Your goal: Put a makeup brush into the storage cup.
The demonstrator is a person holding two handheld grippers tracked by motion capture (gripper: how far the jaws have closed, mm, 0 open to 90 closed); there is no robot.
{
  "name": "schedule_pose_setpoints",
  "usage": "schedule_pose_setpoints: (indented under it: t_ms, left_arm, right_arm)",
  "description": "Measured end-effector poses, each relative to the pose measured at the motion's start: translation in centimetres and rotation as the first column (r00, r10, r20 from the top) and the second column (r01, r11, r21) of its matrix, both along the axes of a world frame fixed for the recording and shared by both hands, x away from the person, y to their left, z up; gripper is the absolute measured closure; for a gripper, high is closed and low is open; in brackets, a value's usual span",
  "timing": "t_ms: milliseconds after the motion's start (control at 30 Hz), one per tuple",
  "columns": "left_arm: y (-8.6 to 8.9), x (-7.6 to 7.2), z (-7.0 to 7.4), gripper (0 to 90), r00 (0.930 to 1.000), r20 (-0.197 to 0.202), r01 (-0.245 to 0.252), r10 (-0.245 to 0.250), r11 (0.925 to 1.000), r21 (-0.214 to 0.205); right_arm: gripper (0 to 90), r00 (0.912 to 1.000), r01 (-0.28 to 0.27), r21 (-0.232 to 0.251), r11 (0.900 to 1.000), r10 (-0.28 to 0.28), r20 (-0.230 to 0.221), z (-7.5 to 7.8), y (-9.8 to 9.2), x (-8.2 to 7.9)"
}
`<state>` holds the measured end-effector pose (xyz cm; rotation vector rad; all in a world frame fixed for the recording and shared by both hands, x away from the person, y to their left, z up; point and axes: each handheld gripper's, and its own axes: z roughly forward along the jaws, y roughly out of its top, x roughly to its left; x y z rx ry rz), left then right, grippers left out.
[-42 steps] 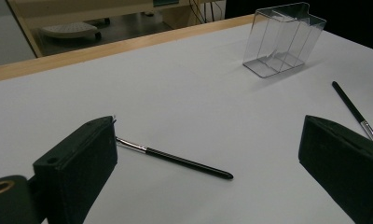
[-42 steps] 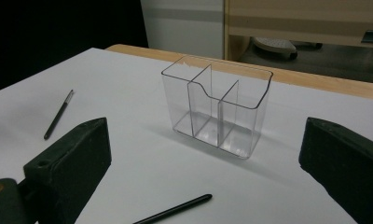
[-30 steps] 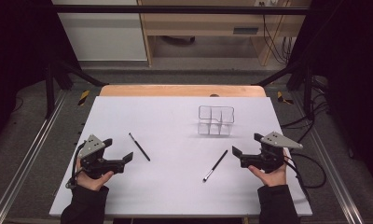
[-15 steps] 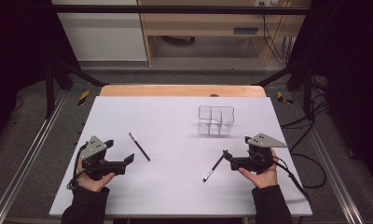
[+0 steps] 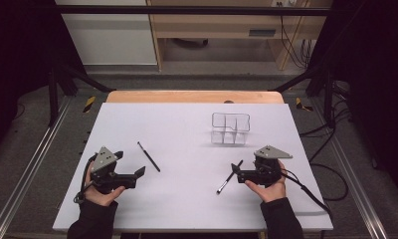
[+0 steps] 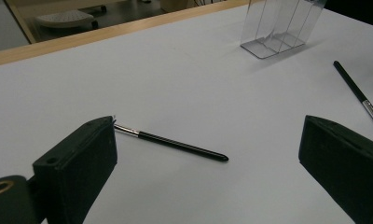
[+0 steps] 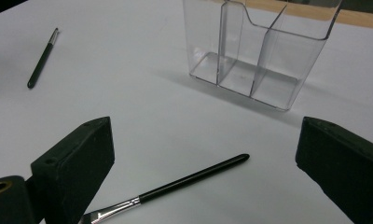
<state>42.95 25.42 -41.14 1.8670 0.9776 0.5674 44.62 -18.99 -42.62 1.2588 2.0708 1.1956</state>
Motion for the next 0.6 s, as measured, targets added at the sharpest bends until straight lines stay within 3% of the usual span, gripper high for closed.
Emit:
schedule_pose_setpoints:
  t_ms: [267,600]
  left_arm:
    - [0.1,0.0,-0.2,3.5,1.0,-0.004,-0.004,0.004,1.0,0.0]
    - [-0.1,0.1,-0.5,3.7,0.9999,-0.012,-0.001,0.001,0.9999,0.011]
  right_arm:
    - [5.3,0.9972,0.044,-0.044,0.9981,-0.047,-0.059,-1.8,1.3,0.4]
    - [7.7,0.9902,0.04,-0.117,0.9924,-0.055,-0.128,-4.2,2.6,0.9]
